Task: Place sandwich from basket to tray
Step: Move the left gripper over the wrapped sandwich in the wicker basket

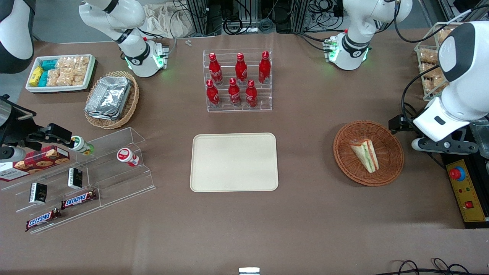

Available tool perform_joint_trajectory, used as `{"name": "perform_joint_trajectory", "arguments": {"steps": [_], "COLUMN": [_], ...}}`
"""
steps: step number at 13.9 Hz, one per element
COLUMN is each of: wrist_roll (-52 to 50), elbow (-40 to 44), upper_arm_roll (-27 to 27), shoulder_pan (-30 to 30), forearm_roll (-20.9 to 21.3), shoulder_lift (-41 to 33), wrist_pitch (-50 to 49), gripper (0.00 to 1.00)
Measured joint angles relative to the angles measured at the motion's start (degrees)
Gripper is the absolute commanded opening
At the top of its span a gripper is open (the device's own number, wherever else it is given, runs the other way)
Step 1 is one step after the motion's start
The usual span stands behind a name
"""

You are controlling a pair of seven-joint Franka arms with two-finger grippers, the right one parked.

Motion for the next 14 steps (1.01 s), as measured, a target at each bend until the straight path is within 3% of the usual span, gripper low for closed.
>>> {"name": "perform_joint_trajectory", "arguments": {"steps": [8, 11, 14], "wrist_roll": [-0.77, -10.55, -27.9], "elbow": [0.19, -0.91, -3.87], "upper_arm_roll": [0.15, 0.37, 0.39], "shoulder_pan": [0.28, 0.42, 0.42], "forearm_roll": [-0.08, -1.62, -2.11], "shoulder_lift": [0.08, 0.27, 0.61], "wrist_pitch": [-0.47, -0.99, -1.16], "gripper": [1.0, 1.0, 1.0]}}
